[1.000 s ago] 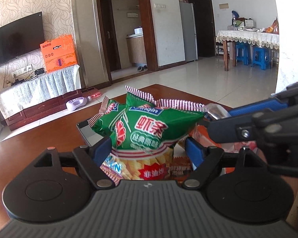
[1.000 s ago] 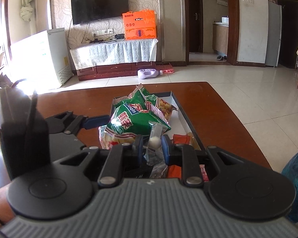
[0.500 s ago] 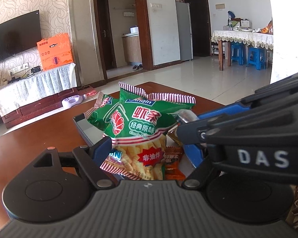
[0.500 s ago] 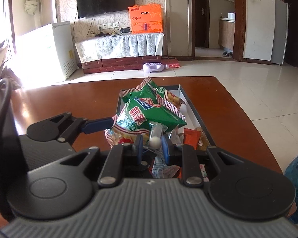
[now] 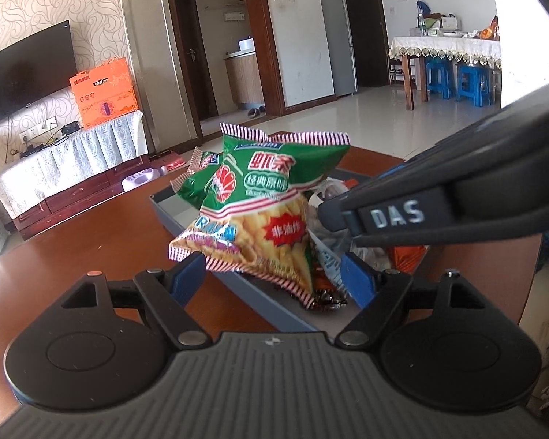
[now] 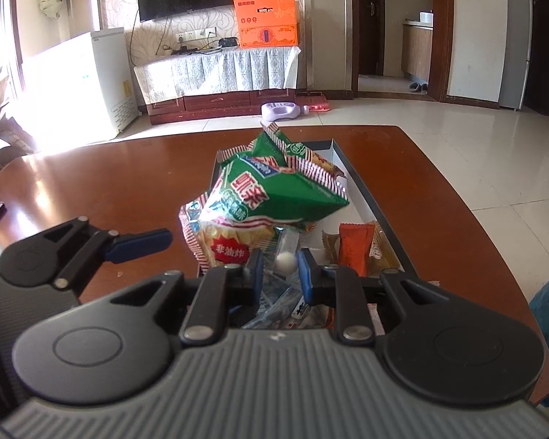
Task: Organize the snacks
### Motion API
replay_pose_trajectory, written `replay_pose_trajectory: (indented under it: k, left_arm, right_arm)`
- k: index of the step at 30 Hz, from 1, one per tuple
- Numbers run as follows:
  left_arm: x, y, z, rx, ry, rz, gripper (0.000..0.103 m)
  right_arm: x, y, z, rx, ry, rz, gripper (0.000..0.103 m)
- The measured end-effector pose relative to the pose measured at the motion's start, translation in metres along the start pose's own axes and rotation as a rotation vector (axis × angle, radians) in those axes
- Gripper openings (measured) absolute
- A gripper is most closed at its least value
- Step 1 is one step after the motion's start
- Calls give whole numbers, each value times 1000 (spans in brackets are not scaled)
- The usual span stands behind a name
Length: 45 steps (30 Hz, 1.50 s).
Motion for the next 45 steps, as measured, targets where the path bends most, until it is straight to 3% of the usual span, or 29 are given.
replay_pose_trajectory:
  k: [6, 8, 13, 17, 19, 21, 23, 28, 30, 31, 33, 36, 40, 45]
  left_arm:
    - [-1, -4, 6, -8, 10, -6, 84]
    - [-1, -4, 7, -10, 11, -6, 84]
    - [3, -10, 14, -20, 23, -4, 86]
    - [3, -12, 17, -27, 38, 13, 91]
    - [2, -13, 19, -26, 41, 29, 95]
    - [0, -13, 19, -25, 57, 40, 99]
    - [-1, -12, 21, -20, 64, 52, 102]
    - [3, -9, 29, 3, 84, 54, 103]
    - [5, -9, 35, 9, 79, 63, 103]
    - [6, -9, 38, 11, 74, 73, 103]
    - [8, -10, 43, 7, 49, 100, 103]
    - [15, -13, 53, -2, 33, 113, 103]
    - [29, -19, 69, 2, 23, 90, 103]
    - [36, -27, 95, 20, 36, 96, 103]
  right_arm:
    - [-1, -8, -7, -20, -7, 7, 29]
    - [-1, -11, -9, -35, -6, 10, 39]
    - [-4, -19, -9, -56, -6, 19, 44]
    - [-7, -27, -11, -93, 15, 21, 54]
    - [-7, -25, -3, -65, 19, 23, 54]
    - [-5, -21, 6, -29, 33, -3, 61]
    - [-1, -26, 6, -50, 33, -30, 64]
    - [-2, -32, 30, -10, 38, -49, 65]
    - [-2, -32, 42, 21, 39, -81, 68]
    - [-1, -31, 48, 41, 41, -97, 75]
    - [0, -32, 62, 90, 18, -118, 81]
    - [7, -36, 82, 146, -68, -137, 82]
    - [16, -42, 98, 157, -183, -152, 82]
    - [14, -53, 114, 171, -213, -153, 83]
Point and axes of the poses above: each gripper's, at about its wrist camera, not at the fingertips, and z roughly against the way its jaws point, x to its right, y to its top, the point moved 8 cm from there along -z, roughly the way its jaws point, and after that the axes turned 1 degree about y, right-handed, at the moved point
